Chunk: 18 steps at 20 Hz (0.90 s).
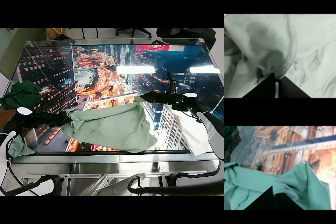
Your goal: Fold the shirts.
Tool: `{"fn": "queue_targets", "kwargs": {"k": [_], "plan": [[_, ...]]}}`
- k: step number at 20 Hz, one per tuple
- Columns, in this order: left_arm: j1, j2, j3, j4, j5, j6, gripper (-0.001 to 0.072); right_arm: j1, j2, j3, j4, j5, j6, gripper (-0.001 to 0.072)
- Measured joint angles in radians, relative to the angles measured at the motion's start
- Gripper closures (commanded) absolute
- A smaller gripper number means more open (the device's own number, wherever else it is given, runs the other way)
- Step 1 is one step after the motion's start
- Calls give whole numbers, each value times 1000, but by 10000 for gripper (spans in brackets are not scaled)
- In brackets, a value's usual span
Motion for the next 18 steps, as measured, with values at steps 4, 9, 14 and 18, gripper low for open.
{"fn": "queue_targets", "kwargs": {"k": [4,9,14,18], "plan": [[-11,82,134,-27,-92,-1,694,-55,92,48,83,98,0,688],[59,350,451,-171,-171,-17,694,-192,359,212,198,167,0,689],[216,600,772,-227,-148,-40,694,-360,670,346,155,45,-19,689],[386,708,949,-192,-137,-65,694,-463,827,401,79,-79,-27,689]]}}
